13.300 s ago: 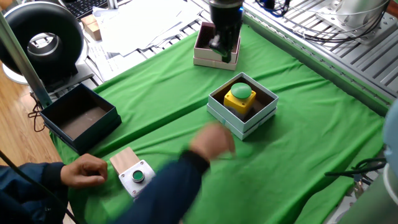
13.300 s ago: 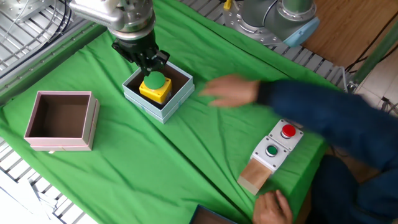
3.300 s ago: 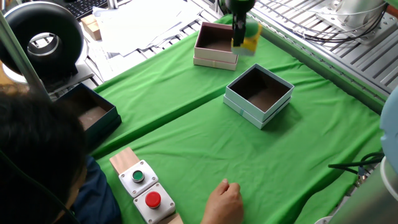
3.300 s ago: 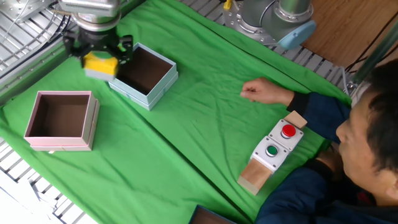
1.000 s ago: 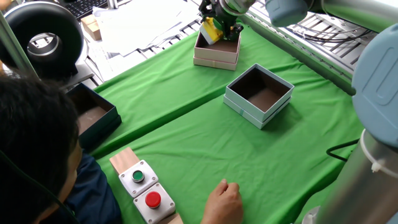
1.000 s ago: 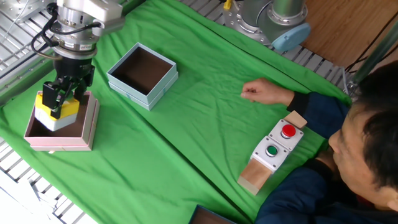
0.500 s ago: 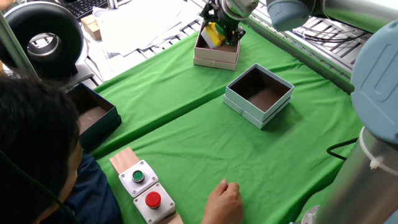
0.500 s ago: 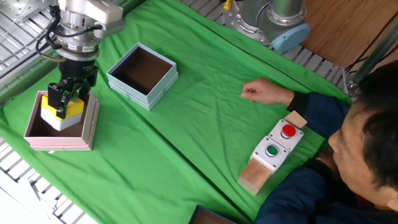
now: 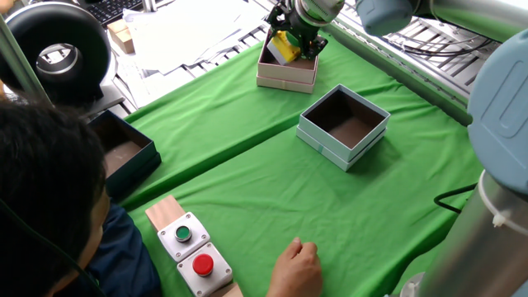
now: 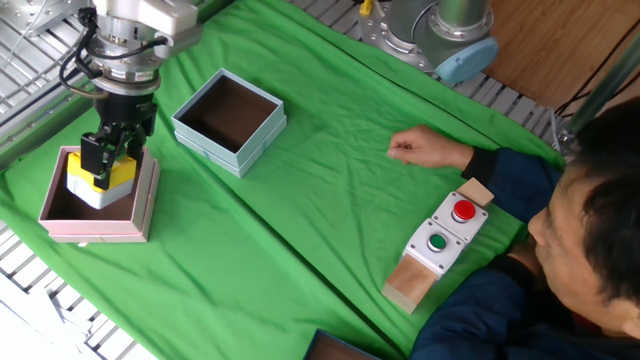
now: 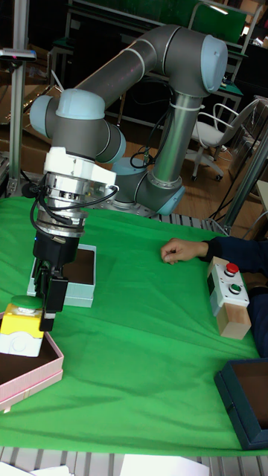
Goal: Move an object from one box to another
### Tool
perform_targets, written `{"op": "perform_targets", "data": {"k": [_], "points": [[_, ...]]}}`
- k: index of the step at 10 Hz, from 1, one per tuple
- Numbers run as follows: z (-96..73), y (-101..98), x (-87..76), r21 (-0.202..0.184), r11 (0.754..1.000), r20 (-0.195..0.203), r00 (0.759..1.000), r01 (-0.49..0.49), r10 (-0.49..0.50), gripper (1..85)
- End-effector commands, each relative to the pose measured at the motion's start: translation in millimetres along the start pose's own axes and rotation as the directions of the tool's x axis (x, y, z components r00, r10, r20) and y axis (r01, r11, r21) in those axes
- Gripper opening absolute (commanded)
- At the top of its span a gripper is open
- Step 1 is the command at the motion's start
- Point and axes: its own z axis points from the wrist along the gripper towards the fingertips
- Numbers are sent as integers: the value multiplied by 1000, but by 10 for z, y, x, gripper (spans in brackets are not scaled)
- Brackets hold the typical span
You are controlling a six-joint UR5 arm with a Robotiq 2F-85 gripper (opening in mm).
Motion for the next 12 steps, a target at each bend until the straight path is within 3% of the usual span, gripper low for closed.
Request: {"op": "perform_targets", "data": {"k": [1, 7, 9, 11, 12], "points": [[-38, -10, 19, -6, 1000, -2, 1000, 28, -28, 513], [1, 26, 4, -16, 995, 4, 996, 94, -94, 603], [-1, 76, 35, -38, 993, -5, 993, 115, -116, 633], [-9, 170, 149, -79, 990, -44, 992, 118, -121, 637], [-9, 162, 151, -76, 991, -46, 992, 113, -117, 643]]}}
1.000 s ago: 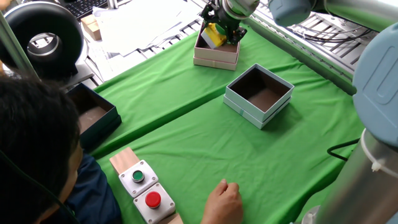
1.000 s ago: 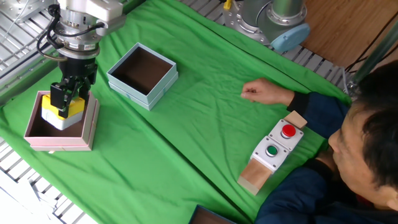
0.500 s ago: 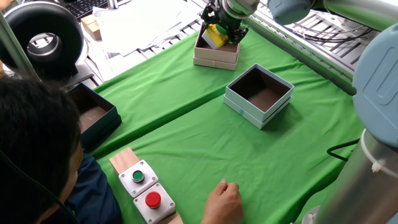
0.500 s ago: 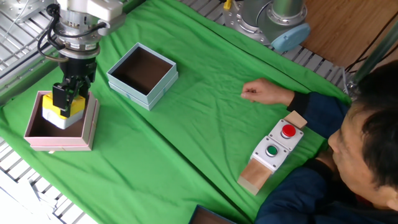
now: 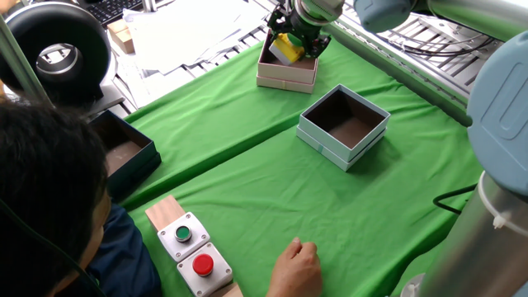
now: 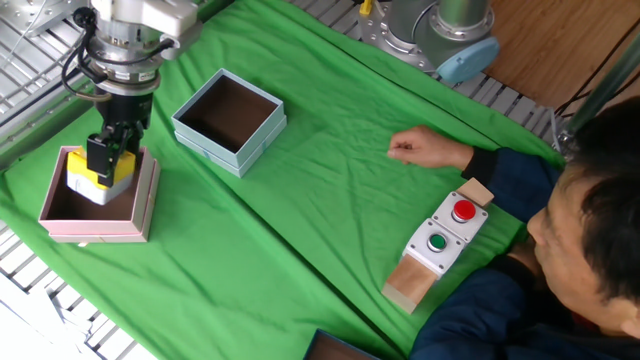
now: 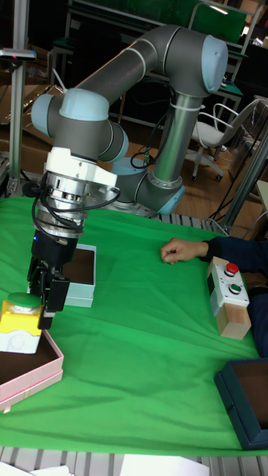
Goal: Move an object from one box to another
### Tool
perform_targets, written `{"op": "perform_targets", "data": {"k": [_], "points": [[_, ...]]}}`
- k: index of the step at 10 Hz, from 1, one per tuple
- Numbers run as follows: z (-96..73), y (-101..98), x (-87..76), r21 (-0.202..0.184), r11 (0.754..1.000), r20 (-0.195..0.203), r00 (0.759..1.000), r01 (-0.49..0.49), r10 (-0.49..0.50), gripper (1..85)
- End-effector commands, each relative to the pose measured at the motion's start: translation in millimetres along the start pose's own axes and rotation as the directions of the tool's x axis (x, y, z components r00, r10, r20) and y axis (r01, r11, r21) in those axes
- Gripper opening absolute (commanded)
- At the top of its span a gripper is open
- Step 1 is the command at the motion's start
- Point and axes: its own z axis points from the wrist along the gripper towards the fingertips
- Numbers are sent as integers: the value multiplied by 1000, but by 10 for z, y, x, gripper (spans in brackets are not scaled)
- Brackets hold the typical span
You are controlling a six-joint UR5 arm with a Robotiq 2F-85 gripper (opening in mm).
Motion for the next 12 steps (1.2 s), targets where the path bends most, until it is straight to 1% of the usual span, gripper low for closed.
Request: {"op": "perform_targets", "data": {"k": [1, 2, 4, 6, 8, 9, 12], "points": [[-6, 37, 74, -14, 1000, -24, 1000, -1, 0, 650], [9, 1, 65, -4, 1000, -22, 1000, 11, -11, 660], [31, -9, 15, -5, 1000, -6, 1000, 21, -21, 673], [49, -116, -56, 16, 999, 12, 999, 48, -48, 677], [59, -136, -92, 15, 998, 22, 998, 58, -58, 680], [64, -96, -123, 0, 998, 34, 998, 56, -56, 667], [57, -25, -206, -25, 998, 68, 996, 62, -60, 640]]}}
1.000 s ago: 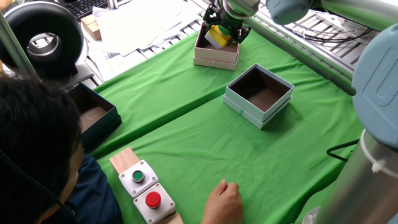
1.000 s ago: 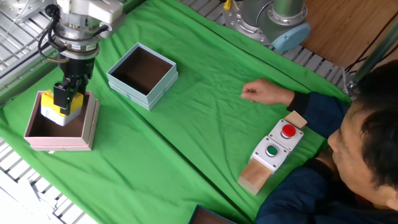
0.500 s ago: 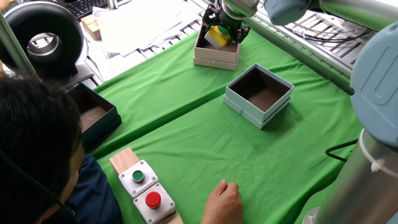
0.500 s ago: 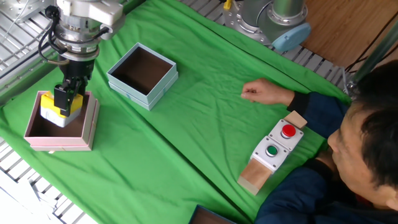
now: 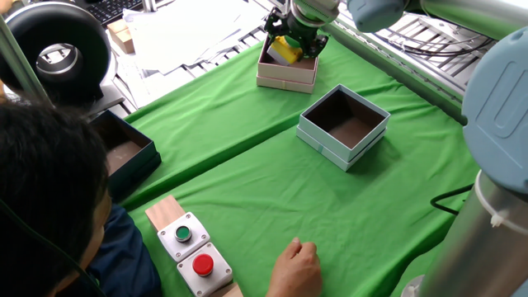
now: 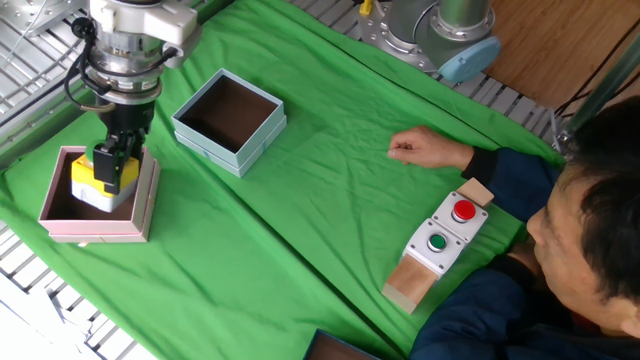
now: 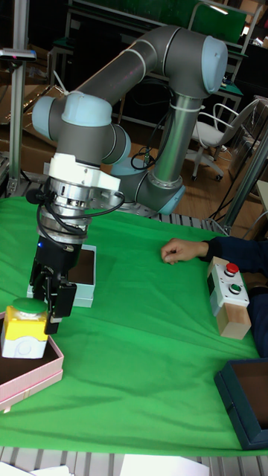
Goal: Move an object from one box to another
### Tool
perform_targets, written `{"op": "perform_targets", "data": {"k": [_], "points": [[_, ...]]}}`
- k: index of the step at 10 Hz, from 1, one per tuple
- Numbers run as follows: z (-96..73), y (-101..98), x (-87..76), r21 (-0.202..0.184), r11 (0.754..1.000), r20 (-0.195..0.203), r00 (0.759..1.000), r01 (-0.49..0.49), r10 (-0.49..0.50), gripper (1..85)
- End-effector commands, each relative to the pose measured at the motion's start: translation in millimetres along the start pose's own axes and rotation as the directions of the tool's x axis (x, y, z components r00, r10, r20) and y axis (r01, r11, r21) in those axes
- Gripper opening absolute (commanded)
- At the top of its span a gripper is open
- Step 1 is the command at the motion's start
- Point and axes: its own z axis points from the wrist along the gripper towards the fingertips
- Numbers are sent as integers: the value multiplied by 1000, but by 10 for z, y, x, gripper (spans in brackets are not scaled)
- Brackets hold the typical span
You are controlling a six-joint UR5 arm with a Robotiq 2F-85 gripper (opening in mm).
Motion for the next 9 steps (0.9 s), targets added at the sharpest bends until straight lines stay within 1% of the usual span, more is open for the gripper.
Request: {"op": "perform_targets", "data": {"k": [1, 5, 9], "points": [[-10, 33, -89, -13, 1000, 41, 999, 7, -6, 637], [-20, 37, -82, -10, 1000, 41, 999, 18, -18, 633], [-29, 28, -148, -3, 999, 68, 997, 44, -44, 633]]}}
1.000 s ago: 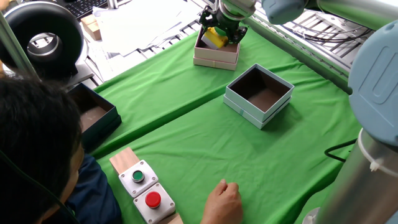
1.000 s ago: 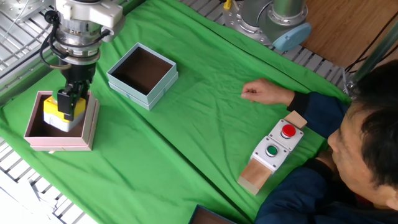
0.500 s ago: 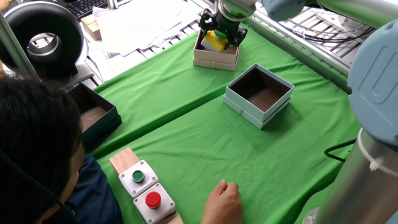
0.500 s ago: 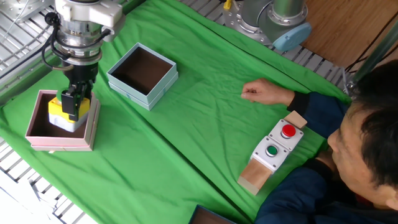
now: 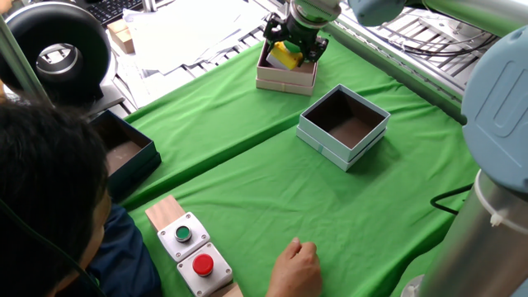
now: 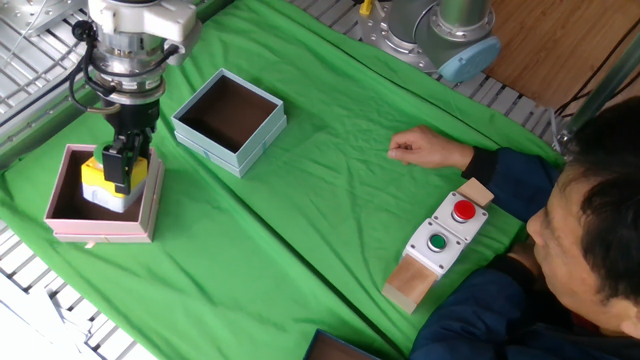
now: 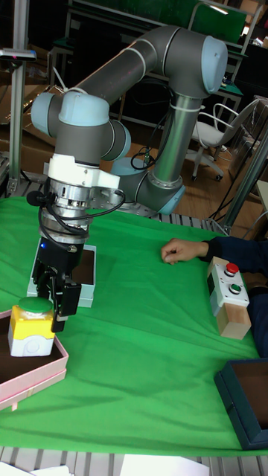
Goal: Move an object from one box to another
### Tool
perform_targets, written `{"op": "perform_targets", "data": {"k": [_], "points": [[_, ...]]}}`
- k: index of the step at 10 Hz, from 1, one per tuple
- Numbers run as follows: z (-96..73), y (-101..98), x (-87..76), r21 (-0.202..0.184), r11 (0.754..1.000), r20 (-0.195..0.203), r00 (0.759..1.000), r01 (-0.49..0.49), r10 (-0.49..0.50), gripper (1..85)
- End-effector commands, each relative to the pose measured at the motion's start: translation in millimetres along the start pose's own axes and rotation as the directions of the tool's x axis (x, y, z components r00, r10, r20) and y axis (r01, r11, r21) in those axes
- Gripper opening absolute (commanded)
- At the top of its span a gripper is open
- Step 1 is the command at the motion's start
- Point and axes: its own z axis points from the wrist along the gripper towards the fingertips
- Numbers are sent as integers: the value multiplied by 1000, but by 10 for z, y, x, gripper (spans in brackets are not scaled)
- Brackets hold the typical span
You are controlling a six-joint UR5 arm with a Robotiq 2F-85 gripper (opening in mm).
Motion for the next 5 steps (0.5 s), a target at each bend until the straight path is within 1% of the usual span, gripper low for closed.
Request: {"op": "perform_targets", "data": {"k": [1, 3, 4, 5], "points": [[-17, -15, -51, 11, 1000, 27, 1000, 7, -7, 633], [-25, -24, -100, 17, 1000, 47, 999, 8, -9, 617], [-30, 7, -149, 6, 1000, 66, 998, 17, -18, 603], [-44, 17, -175, 5, 1000, 77, 997, 25, -26, 597]]}}
